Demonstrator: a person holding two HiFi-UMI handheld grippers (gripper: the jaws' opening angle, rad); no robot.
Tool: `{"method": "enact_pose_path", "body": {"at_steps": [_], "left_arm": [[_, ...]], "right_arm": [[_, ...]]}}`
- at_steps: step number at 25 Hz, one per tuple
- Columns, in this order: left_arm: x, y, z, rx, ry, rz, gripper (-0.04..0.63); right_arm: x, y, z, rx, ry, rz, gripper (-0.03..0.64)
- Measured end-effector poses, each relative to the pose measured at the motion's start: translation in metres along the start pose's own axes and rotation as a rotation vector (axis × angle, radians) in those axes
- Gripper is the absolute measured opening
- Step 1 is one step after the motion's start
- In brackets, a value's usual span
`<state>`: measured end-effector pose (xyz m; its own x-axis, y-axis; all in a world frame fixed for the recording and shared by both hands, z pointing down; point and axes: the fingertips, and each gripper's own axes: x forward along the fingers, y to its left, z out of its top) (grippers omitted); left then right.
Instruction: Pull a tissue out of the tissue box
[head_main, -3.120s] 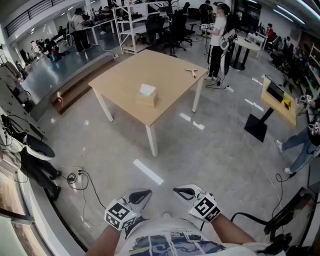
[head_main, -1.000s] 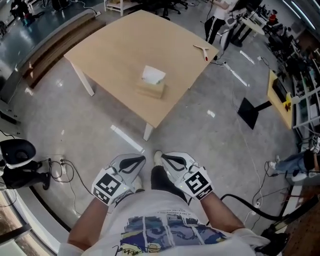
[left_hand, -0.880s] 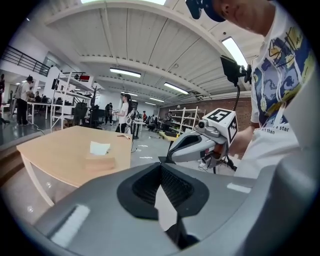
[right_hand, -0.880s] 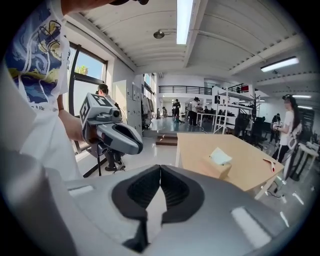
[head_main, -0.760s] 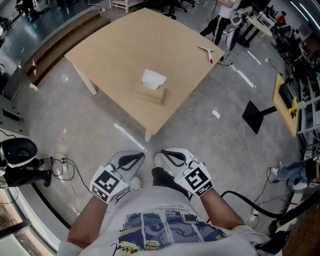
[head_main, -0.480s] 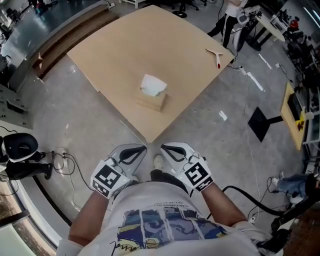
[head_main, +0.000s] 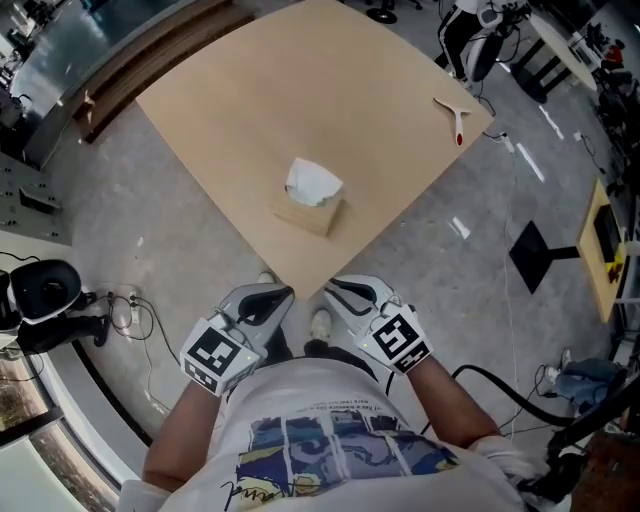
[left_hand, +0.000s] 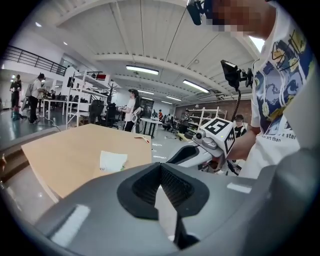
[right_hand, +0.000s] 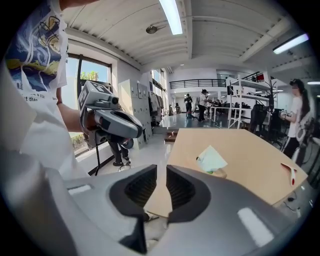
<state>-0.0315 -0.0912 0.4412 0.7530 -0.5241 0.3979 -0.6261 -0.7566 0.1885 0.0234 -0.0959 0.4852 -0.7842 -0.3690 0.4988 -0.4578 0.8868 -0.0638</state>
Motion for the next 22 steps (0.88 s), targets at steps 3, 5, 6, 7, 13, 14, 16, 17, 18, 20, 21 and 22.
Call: {"method": "enact_pose_path", "body": {"at_steps": [3,5,6,7,13,14,16,17,18,20,21,22], "left_arm": [[0.006,0.021,0.006,0.013,0.003,-0.014,0.002],[0.007,0.035,0.010,0.028,0.017,-0.028,0.002],[0.007,0.042,0.013,0.036,0.019,-0.037,0.002],[0.007,0.049,0.018,0.043,0.018,-0.046,0.003],[0.015,0.088,0.033,0.071,0.009,-0.096,0.003],[0.017,0.094,0.033,0.069,0.014,-0.104,0.002],[0.020,0.105,0.034,0.072,0.016,-0.120,0.002],[0.021,0.110,0.035,0.071,0.020,-0.128,0.002],[0.022,0.114,0.034,0.068,0.030,-0.136,0.002],[0.025,0.122,0.035,0.070,0.040,-0.150,0.003],[0.027,0.126,0.037,0.075,0.036,-0.156,0.002],[0.029,0.130,0.037,0.078,0.036,-0.161,0.002]], "right_arm": [[0.018,-0.027,0.004,-0.002,0.017,-0.039,0.054],[0.030,-0.042,0.006,0.010,0.031,-0.073,0.068],[0.035,-0.049,0.008,0.017,0.037,-0.088,0.072],[0.040,-0.056,0.010,0.021,0.042,-0.102,0.075],[0.069,-0.113,0.011,0.079,0.081,-0.181,0.098],[0.073,-0.124,0.010,0.094,0.085,-0.199,0.106],[0.082,-0.144,0.007,0.120,0.091,-0.231,0.128],[0.085,-0.152,0.006,0.134,0.094,-0.243,0.134],[0.088,-0.160,0.005,0.149,0.096,-0.253,0.140],[0.092,-0.175,0.003,0.174,0.094,-0.268,0.143],[0.093,-0.182,0.003,0.186,0.092,-0.275,0.144],[0.095,-0.189,0.002,0.200,0.091,-0.281,0.144]]}}
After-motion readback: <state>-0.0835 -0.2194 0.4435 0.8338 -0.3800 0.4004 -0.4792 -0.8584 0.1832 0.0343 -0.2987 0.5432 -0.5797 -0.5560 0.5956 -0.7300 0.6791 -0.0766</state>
